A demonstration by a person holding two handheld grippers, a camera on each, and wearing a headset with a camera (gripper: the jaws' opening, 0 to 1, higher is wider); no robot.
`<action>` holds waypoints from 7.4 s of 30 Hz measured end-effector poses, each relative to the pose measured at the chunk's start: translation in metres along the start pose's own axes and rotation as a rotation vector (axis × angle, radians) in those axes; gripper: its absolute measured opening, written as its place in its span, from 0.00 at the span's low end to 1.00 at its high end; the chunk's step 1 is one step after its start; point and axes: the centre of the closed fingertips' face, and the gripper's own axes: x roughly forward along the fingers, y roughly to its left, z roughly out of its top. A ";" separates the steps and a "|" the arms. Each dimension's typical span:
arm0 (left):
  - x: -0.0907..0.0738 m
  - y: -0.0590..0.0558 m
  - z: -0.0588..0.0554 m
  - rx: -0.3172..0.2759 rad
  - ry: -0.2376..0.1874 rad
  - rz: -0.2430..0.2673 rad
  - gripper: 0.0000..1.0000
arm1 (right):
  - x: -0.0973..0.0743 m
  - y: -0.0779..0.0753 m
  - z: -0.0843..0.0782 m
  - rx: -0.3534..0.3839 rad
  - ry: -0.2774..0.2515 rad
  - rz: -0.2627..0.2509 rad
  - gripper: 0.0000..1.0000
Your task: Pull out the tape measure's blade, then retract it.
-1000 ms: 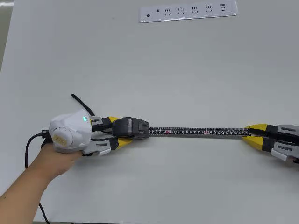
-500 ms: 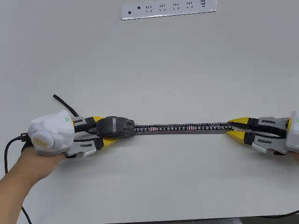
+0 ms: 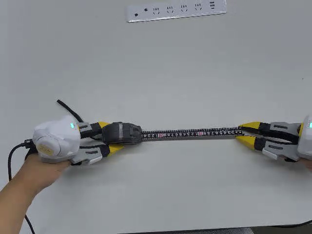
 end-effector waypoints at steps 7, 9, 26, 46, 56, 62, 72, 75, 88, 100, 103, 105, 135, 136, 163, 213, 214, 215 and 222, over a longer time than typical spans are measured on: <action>-0.001 0.002 0.000 0.011 0.008 0.012 0.30 | 0.000 0.001 0.001 -0.005 0.005 -0.011 0.13; -0.001 0.003 -0.001 0.020 0.010 0.016 0.31 | 0.000 0.001 0.001 -0.001 0.004 -0.012 0.14; -0.006 0.006 0.005 0.007 -0.003 0.041 0.42 | 0.002 0.006 0.002 -0.006 0.018 -0.022 0.26; -0.015 0.005 0.007 -0.037 -0.029 0.081 0.49 | 0.006 0.011 0.012 0.013 0.003 -0.050 0.41; -0.025 0.005 0.004 -0.069 -0.043 0.116 0.54 | 0.005 0.015 0.022 0.030 -0.024 -0.083 0.49; -0.026 0.003 0.004 -0.089 -0.056 0.129 0.56 | 0.006 0.018 0.027 0.034 -0.033 -0.099 0.53; -0.036 -0.002 0.005 -0.118 -0.083 0.147 0.58 | 0.006 0.024 0.033 0.069 -0.025 -0.127 0.58; -0.040 -0.003 0.005 -0.125 -0.091 0.162 0.59 | 0.006 0.027 0.035 0.088 -0.023 -0.131 0.60; -0.050 -0.013 0.005 -0.152 -0.122 0.180 0.61 | 0.002 0.035 0.035 0.193 0.022 -0.160 0.64; -0.063 -0.019 -0.002 -0.190 -0.137 0.217 0.63 | 0.001 0.050 0.042 0.191 0.018 -0.177 0.67; -0.067 -0.019 -0.004 -0.204 -0.143 0.228 0.63 | -0.001 0.050 0.041 0.196 0.016 -0.183 0.66; -0.068 -0.021 -0.004 -0.205 -0.145 0.232 0.64 | -0.002 0.049 0.040 0.199 0.013 -0.193 0.69; -0.097 -0.038 -0.019 -0.279 -0.192 0.326 0.68 | -0.024 0.067 0.040 0.192 -0.032 -0.289 0.71; -0.097 -0.039 -0.020 -0.279 -0.193 0.328 0.68 | -0.025 0.067 0.041 0.187 -0.035 -0.295 0.71; -0.115 -0.060 -0.032 -0.313 -0.226 0.360 0.68 | -0.038 0.090 0.041 0.190 -0.083 -0.350 0.72; -0.148 -0.085 -0.070 -0.376 -0.251 0.439 0.69 | -0.068 0.124 0.026 0.218 -0.154 -0.423 0.74; -0.148 -0.085 -0.070 -0.377 -0.252 0.439 0.68 | -0.068 0.124 0.025 0.220 -0.156 -0.425 0.74; -0.147 -0.086 -0.071 -0.379 -0.248 0.438 0.68 | -0.068 0.123 0.024 0.223 -0.159 -0.425 0.74; -0.148 -0.083 -0.072 -0.380 -0.243 0.440 0.68 | -0.067 0.124 0.022 0.230 -0.159 -0.423 0.74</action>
